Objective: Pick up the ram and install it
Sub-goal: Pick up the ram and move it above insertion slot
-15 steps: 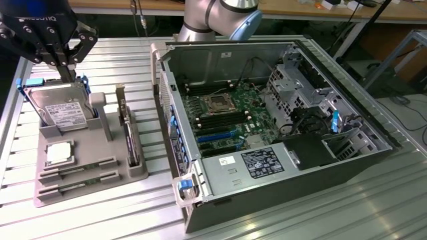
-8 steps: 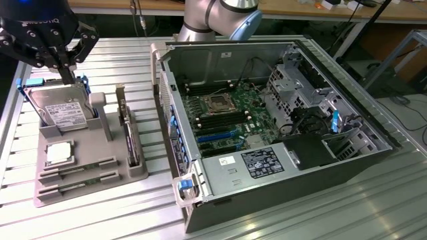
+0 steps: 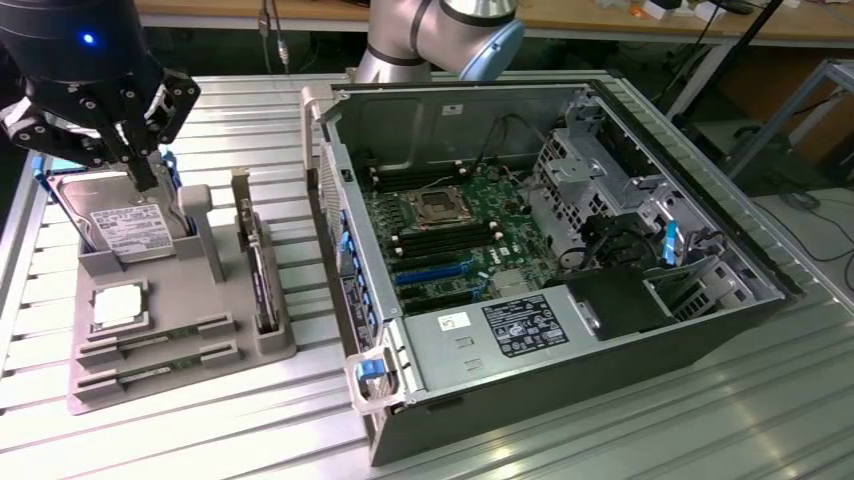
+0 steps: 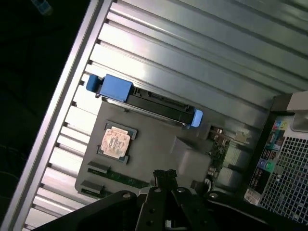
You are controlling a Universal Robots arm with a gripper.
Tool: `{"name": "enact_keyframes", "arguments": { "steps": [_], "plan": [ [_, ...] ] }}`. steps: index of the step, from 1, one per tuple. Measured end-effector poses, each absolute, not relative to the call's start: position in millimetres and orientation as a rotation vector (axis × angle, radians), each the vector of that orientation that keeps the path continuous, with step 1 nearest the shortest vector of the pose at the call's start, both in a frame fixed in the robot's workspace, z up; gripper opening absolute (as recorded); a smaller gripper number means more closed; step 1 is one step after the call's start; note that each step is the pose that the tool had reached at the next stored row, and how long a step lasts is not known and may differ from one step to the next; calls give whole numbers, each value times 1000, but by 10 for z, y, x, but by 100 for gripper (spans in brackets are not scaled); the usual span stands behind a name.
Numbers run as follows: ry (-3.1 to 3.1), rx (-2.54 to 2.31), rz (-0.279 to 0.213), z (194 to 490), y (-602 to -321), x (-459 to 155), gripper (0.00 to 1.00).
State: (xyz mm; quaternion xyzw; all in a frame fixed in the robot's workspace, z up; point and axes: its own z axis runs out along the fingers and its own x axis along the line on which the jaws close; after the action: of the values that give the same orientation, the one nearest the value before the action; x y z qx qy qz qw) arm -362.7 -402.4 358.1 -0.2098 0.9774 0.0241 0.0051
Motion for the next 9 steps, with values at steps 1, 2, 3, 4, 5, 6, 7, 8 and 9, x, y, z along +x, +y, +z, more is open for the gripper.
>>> {"name": "enact_keyframes", "arguments": {
  "steps": [1, 2, 3, 4, 5, 6, 7, 8, 9],
  "plan": [
    [3051, -707, 76, 3553, -4024, -3627, 11],
    [3037, -769, 76, 3520, -4024, -3627, 11],
    [3027, -812, 77, 3497, -4024, -3627, 11],
    [3020, -840, 77, 3482, -4024, -3627, 11],
    [3002, -911, 78, 3448, -4024, -3627, 11],
    [2996, -933, 78, 3436, -4027, -3626, 11],
    [2991, -954, 79, 3423, -4030, -3626, 11],
    [2984, -980, 79, 3404, -4038, -3627, 11],
    [2980, -995, 79, 3392, -4045, -3627, 11]
  ]
}}
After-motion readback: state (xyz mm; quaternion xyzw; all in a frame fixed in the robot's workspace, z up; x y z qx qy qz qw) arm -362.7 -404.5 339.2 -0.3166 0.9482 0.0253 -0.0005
